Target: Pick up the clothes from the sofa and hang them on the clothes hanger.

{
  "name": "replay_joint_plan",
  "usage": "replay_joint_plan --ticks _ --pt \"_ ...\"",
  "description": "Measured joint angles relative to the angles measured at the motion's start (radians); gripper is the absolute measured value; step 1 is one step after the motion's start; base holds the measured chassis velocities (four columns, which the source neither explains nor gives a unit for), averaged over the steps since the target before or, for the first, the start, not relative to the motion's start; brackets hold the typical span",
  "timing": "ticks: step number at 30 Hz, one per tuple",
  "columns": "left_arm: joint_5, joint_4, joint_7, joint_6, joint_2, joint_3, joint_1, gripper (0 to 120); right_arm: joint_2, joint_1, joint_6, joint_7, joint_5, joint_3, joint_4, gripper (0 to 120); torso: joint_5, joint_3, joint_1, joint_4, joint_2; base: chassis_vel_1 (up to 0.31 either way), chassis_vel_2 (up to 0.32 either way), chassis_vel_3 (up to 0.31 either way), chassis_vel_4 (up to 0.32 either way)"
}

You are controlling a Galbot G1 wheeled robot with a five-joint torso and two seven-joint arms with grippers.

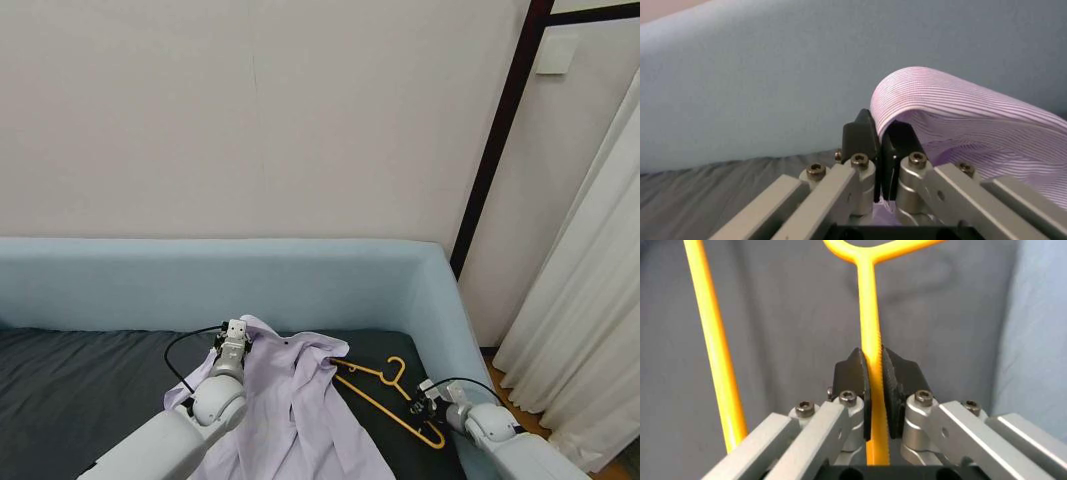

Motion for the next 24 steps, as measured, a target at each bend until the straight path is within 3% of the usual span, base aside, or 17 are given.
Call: replay_joint_plan --ticks 7,12,16,19,24 --pt "-0.03 0.012 -0.002 0.003 0.012 -0.023 -0.001 0 -0.087 -0.017 -0.049 0.195 0.165 0.046 0.248 5 -0.0003 0.0 0.0 0.0 0.0 0.0 0.0 0.0 0.0" --pt "-0.048 0.003 -0.002 0.003 0.033 -0.014 -0.01 0 -0.164 -0.058 -0.033 0.205 0.172 0.077 0.404 5 -0.0005 0.0 0.0 -0.0005 0.0 0.0 0.0 0.0 0.0" --pt "-0.061 -0.014 -0.007 0.008 0.041 -0.023 -0.009 0 -0.238 -0.117 0.037 0.211 0.061 0.08 0.506 5 -0.0003 0.0 0.0 0.0003 0.0 0.0 0.0 0.0 0.0" --pt "-0.07 -0.036 -0.014 0.021 0.054 -0.023 -0.012 0 -0.291 -0.22 0.154 0.215 -0.156 0.082 0.583 5 -0.0001 0.0 0.0 -0.0009 0.0 0.0 0.0 0.0 0.0" --pt "-0.091 -0.064 -0.033 0.042 0.074 -0.026 -0.005 0 -0.286 -0.308 0.296 0.262 -0.441 0.085 0.614 5 -0.0003 0.0 0.0 -0.0002 0.0 0.0 0.0 0.0 0.0"
